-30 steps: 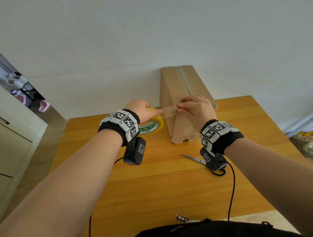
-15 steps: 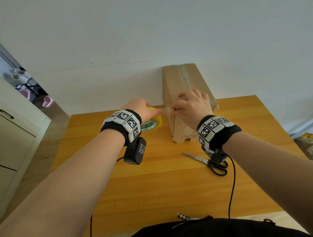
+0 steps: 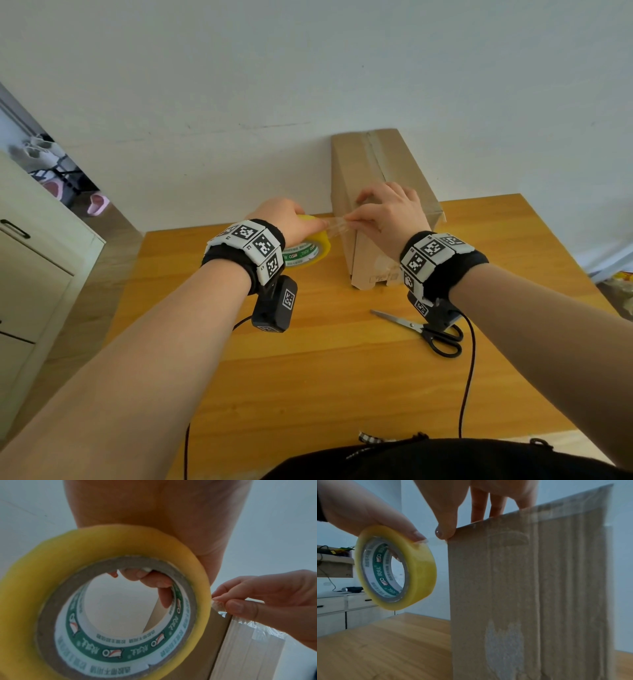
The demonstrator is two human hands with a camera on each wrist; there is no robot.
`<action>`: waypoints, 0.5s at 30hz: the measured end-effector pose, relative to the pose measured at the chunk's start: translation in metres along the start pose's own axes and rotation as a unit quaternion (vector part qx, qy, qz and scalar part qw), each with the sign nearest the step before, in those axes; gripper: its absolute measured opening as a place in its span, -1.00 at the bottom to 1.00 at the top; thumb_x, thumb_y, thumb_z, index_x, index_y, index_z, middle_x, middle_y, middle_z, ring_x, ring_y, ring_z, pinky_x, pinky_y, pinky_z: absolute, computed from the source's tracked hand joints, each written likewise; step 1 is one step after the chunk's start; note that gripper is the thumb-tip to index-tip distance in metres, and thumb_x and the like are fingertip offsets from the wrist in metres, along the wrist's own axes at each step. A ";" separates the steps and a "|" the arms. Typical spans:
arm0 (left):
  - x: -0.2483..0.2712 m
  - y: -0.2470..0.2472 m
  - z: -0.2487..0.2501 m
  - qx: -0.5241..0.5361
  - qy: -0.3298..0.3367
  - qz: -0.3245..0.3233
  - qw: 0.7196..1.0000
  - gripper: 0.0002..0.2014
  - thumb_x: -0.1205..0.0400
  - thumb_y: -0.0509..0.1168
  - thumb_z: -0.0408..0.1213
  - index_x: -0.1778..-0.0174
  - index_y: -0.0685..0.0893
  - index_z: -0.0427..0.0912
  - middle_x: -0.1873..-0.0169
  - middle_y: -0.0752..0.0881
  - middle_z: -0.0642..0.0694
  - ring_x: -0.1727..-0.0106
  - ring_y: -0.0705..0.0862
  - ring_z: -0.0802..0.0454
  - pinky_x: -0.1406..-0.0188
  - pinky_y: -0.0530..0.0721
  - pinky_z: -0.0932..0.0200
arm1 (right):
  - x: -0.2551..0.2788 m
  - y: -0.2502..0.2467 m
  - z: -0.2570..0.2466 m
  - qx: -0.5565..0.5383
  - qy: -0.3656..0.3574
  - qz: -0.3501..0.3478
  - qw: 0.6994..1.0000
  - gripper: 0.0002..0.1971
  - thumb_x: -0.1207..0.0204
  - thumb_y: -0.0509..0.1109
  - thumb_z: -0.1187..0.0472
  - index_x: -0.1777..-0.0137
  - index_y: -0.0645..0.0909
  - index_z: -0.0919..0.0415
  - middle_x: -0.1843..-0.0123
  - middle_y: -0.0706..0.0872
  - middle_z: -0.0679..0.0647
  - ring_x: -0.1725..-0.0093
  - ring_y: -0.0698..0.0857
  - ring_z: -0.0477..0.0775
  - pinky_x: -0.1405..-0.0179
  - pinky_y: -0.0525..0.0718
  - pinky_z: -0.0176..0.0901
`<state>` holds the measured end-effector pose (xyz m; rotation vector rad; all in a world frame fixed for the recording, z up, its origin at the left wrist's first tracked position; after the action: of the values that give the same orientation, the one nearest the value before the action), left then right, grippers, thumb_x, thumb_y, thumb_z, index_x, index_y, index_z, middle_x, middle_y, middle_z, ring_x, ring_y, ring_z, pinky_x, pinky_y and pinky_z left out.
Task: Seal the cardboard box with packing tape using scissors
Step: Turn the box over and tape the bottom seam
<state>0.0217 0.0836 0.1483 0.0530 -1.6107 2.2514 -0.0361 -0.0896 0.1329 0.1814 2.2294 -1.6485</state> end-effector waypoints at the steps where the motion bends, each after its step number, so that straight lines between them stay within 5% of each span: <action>1: 0.000 0.000 0.000 0.000 0.001 -0.002 1.000 -0.52 -0.47 0.23 0.31 0.20 0.64 -0.10 0.36 0.62 -0.02 0.29 0.61 0.01 0.42 0.41 0.17 | 0.001 0.001 0.000 0.000 -0.001 0.004 1.000 -0.85 -0.44 0.44 0.02 0.07 0.78 0.00 -0.07 0.67 0.10 -0.16 0.56 0.28 -0.19 0.41 0.25; 5: 0.002 0.000 0.000 0.013 -0.003 -0.003 1.000 -0.52 -0.49 0.25 0.27 0.09 0.67 -0.13 0.28 0.66 -0.05 0.19 0.64 -0.03 0.31 0.48 0.14 | 0.003 -0.002 0.001 -0.004 -0.007 -0.009 1.000 -0.70 -0.45 0.26 -0.11 0.00 0.77 -0.07 -0.12 0.68 0.12 -0.16 0.58 0.28 -0.19 0.46 0.24; 9: 0.006 0.001 0.000 0.028 -0.006 0.002 1.000 -0.50 -0.50 0.25 0.27 0.02 0.68 -0.13 0.24 0.67 -0.05 0.19 0.63 -0.02 0.28 0.50 0.14 | 0.008 -0.001 0.001 0.002 -0.009 -0.008 1.000 -0.76 -0.51 0.35 0.02 -0.13 0.73 -0.06 -0.23 0.66 0.15 -0.24 0.56 0.29 -0.29 0.43 0.24; 15: 0.016 0.004 0.000 0.058 0.008 0.014 0.998 -0.47 -0.55 0.21 0.23 -0.25 0.62 -0.11 -0.02 0.68 -0.06 0.02 0.62 -0.03 0.06 0.60 0.07 | 0.028 -0.003 0.004 0.001 0.013 0.115 0.993 -0.74 -0.45 0.44 0.28 -0.13 0.71 0.12 -0.12 0.68 0.23 -0.11 0.62 0.31 -0.09 0.57 0.16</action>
<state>0.0053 0.0869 0.1486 0.0414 -1.4812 2.3585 -0.0625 -0.0971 0.1249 0.4450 2.1347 -1.5337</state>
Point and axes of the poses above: each hand's wrist, its own x-axis away from the middle knuckle, its own y-axis out of the palm, z = x × y, the point moved 2 cm from there along -x, towards the middle knuckle
